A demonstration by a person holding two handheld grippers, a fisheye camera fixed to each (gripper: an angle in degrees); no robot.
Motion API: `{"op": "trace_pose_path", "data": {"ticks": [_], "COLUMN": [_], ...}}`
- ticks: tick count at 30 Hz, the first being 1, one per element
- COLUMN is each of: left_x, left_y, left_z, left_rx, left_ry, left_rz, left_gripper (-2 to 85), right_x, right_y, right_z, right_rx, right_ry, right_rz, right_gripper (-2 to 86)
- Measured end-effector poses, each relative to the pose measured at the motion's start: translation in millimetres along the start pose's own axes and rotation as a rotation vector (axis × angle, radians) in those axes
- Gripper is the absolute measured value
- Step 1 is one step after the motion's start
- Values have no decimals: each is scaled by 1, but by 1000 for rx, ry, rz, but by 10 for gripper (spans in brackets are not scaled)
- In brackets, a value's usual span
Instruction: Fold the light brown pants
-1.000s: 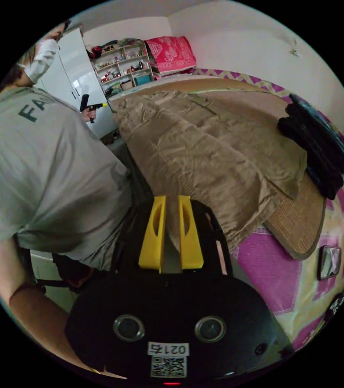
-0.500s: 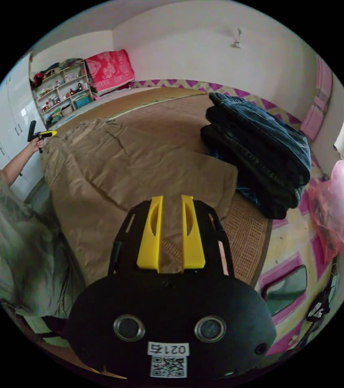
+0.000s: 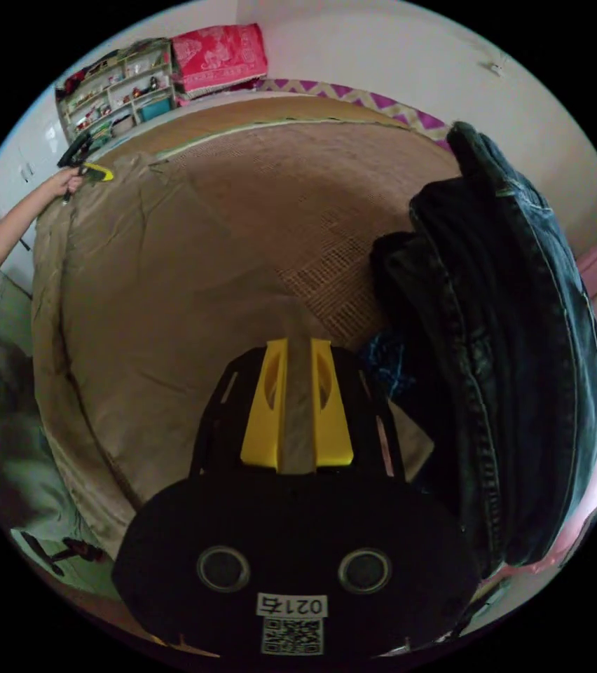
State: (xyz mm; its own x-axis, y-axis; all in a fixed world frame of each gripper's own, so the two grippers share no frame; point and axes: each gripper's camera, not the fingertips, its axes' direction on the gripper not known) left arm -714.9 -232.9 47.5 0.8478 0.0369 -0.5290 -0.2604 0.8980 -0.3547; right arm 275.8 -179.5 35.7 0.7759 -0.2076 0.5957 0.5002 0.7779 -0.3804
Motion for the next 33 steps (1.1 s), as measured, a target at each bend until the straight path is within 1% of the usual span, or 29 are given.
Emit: {"op": "trace_pose_path", "data": {"ticks": [1, 3, 4, 5, 7, 9, 11, 12, 13, 15, 17, 20, 21, 23, 24, 25, 27, 28, 30, 31, 32, 33], "left_x": [-9, -15, -16, -17, -19, -20, -18, -11, -4, 5, 19, 46, 54, 60, 59, 54, 41, 34, 32, 34, 36, 42], "left_y": [0, -3, -5, -7, -9, -3, 11, 25, 43, 73, 100, 144, 160, 184, 200, 216, 238, 251, 265, 273, 276, 283], "left_z": [-2, -5, -7, -8, -10, -13, -24, -36, -52, -73, -86, -97, -100, -108, -116, -125, -137, -143, -149, -153, -154, -157], "left_rx": [12, 35, 46, 52, 60, 68, 113, 169, 246, 332, 337, 327, 351, 446, 543, 653, 777, 839, 845, 842, 841, 825], "left_ry": [22, 5, -18, -31, -49, -40, -47, -55, -28, 63, 71, 0, -40, -146, -196, -208, -177, -147, -155, -169, -172, -176], "left_rz": [-25, -35, -28, -28, -28, -30, -1, 54, 123, 201, 266, 349, 359, 315, 264, 191, 73, 19, -16, -21, -22, -12], "left_gripper": [-10, -10, -10, -10, -10, -10, -10, -10, -10, -10, -10, -10, -10, -10, -10, -10, -10, -10, -10, -10, -10, -10], "right_x": [7, 16, 23, 26, 35, 32, 22, 15, 8, -7, -22, -43, -47, -51, -51, -49, -45, -41, -35, -36, -36, -39], "right_y": [-5, -15, -23, -26, -37, -38, -26, -11, 7, 42, 78, 131, 146, 162, 168, 171, 170, 166, 158, 150, 146, 137], "right_z": [1, 2, 6, 8, 10, 1, -25, -45, -63, -88, -107, -116, -115, -109, -103, -96, -85, -79, -74, -72, -72, -73], "right_rx": [15, 41, 43, 45, 44, 40, 116, 156, 167, 173, 133, -3, -45, -86, -103, -127, -131, -111, -101, -124, -142, -177], "right_ry": [7, 19, 100, 121, 125, 133, 76, -20, -131, -245, -296, -288, -308, -322, -313, -303, -307, -311, -338, -336, -327, -270], "right_rz": [16, 39, 90, 106, 171, 184, 142, 112, 78, 0, -64, -110, -107, -97, -83, -65, -44, -9, 9, -13, -25, -50], "right_gripper": [23, 20, 26, 29, 31, 27, 31, 42, 60, 65, 65, 67, 70, 74, 77, 75, 63, 40, 1, -5, -6, -8]}}
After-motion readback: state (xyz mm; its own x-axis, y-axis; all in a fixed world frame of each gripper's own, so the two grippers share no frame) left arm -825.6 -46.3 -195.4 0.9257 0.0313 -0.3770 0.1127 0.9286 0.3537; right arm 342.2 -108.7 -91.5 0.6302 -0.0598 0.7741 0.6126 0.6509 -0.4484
